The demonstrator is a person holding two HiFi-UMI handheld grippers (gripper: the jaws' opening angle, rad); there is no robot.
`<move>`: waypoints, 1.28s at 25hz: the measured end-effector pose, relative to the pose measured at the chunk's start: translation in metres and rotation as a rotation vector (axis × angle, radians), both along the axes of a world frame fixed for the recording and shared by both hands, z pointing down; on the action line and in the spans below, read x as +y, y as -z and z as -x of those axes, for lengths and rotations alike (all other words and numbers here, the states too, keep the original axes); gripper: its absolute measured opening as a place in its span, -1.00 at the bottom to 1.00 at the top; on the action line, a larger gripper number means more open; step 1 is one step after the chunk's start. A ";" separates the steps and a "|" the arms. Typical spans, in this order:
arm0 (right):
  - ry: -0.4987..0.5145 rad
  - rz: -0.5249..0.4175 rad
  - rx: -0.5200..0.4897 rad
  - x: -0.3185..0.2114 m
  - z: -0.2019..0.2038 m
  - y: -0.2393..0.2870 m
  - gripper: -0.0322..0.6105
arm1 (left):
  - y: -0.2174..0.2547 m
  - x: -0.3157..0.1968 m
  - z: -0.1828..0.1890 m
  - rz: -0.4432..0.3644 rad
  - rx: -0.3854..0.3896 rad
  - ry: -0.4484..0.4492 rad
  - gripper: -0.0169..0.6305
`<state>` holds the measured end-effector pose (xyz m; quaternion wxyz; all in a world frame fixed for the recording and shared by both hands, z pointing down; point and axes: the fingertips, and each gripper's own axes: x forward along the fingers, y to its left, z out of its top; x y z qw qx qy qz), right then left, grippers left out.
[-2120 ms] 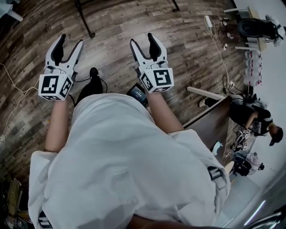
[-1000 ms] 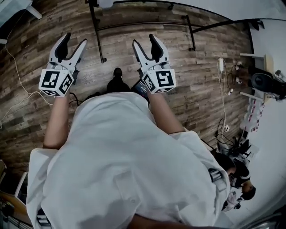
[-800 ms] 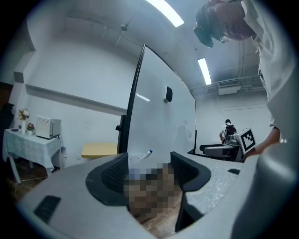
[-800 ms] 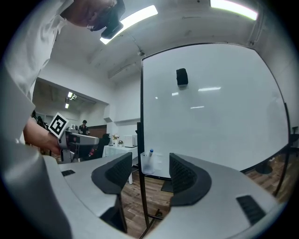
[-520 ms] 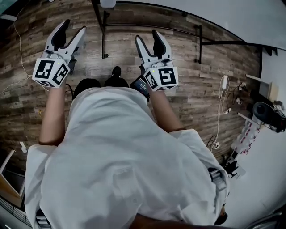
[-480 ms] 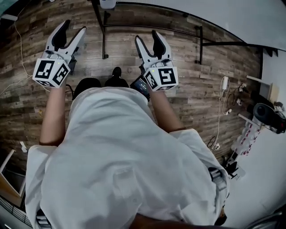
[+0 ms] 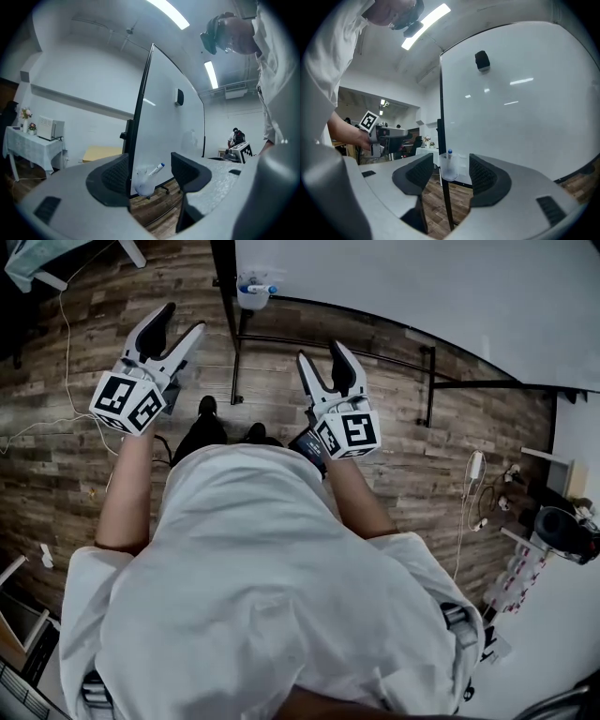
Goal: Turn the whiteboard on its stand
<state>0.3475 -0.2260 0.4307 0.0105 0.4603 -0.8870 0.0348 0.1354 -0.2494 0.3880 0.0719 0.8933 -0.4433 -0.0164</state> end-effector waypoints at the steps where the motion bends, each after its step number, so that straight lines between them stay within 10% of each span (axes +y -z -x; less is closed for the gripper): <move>1: 0.000 -0.001 0.002 -0.003 0.004 0.001 -0.16 | 0.002 -0.005 0.003 -0.004 0.000 -0.006 -0.13; 32: -0.171 0.000 0.040 -0.112 0.057 0.015 -0.19 | 0.005 -0.160 0.018 -0.032 -0.009 -0.382 0.00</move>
